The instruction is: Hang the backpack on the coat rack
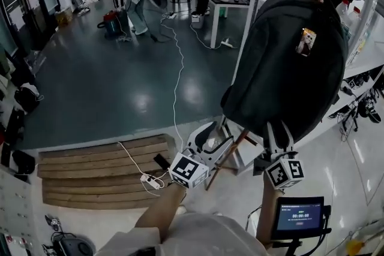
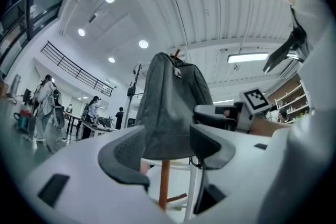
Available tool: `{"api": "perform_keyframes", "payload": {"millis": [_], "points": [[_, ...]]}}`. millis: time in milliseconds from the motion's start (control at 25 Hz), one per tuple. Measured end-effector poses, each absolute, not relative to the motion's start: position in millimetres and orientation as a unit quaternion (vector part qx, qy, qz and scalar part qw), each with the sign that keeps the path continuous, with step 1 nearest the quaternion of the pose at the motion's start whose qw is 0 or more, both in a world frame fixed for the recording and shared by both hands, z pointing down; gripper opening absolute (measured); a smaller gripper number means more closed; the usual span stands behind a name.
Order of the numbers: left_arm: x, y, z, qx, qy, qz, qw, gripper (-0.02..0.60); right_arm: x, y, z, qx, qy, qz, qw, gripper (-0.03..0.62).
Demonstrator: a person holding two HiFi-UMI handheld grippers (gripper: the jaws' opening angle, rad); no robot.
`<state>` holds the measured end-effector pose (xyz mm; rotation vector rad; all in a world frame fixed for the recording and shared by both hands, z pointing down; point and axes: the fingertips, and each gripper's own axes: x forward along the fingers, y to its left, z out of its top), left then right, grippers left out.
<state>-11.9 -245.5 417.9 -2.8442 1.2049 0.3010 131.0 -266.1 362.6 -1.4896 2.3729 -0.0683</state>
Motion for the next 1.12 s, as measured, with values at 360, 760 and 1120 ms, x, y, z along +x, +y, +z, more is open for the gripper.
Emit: {"api": "perform_keyframes", "payload": {"millis": [360, 760, 1120], "points": [[-53, -211, 442, -0.906, 0.389, 0.143, -0.088, 0.006, 53, -242, 405, -0.388, 0.904, -0.074, 0.167, 0.172], [-42, -181, 436, -0.911, 0.385, 0.122, -0.083, 0.006, -24, -192, 399, -0.266, 0.945, -0.080, 0.173, 0.170], [-48, -188, 439, -0.907, 0.402, 0.107, -0.071, 0.006, -14, -200, 416, -0.287, 0.937, -0.106, 0.169, 0.164]]}}
